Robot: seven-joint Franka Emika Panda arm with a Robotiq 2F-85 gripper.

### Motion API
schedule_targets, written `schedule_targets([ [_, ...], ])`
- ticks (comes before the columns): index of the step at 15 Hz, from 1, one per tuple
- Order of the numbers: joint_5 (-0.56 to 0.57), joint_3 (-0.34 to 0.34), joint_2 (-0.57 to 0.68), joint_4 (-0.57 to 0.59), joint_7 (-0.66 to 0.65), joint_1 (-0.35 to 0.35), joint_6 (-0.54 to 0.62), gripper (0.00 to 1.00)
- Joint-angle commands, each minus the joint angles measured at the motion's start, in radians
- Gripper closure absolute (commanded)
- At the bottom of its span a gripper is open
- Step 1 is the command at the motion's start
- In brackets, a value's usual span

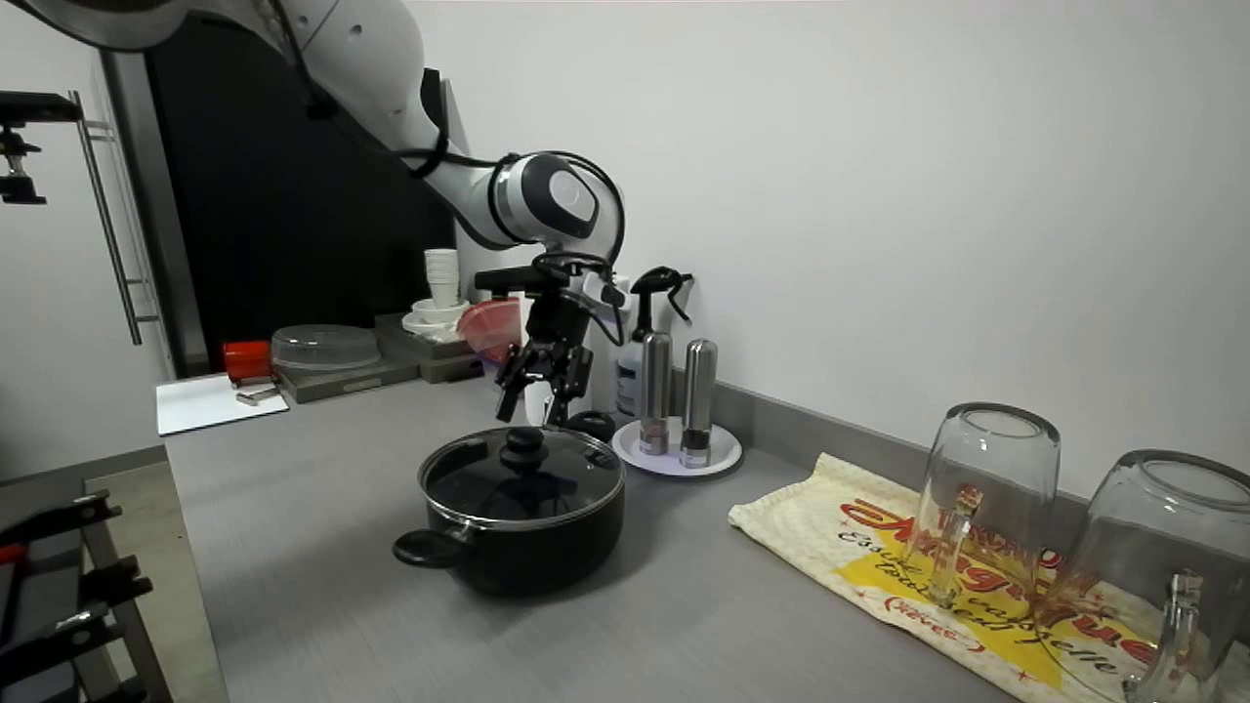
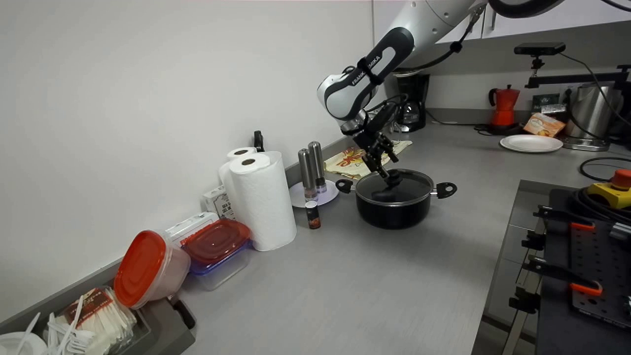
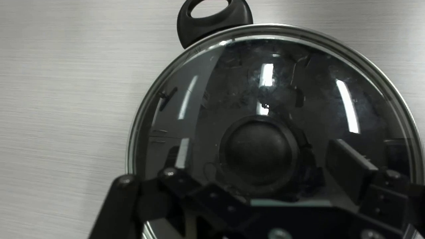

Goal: Take the lid off of the pot

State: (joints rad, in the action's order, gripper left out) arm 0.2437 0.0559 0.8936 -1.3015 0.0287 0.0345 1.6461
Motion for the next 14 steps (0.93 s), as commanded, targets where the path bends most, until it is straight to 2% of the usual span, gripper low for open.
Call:
schedule_targets([
  [1,-0.005,0.008,0.039,0.056,0.013,-0.004,-0.041,0.0],
  [3,-0.004,0.007,0.045,0.061,0.016,-0.005,-0.043,0.03],
  [4,-0.004,0.007,0.048,0.064,0.018,-0.005,-0.044,0.09],
  [5,-0.004,0.007,0.052,0.068,0.022,-0.004,-0.047,0.27],
  [6,-0.004,0.007,0.054,0.071,0.023,-0.004,-0.049,0.31],
  [12,-0.003,0.007,0.061,0.087,0.026,-0.002,-0.068,0.76],
  [14,-0.004,0.007,0.06,0.089,0.027,-0.001,-0.07,0.76],
])
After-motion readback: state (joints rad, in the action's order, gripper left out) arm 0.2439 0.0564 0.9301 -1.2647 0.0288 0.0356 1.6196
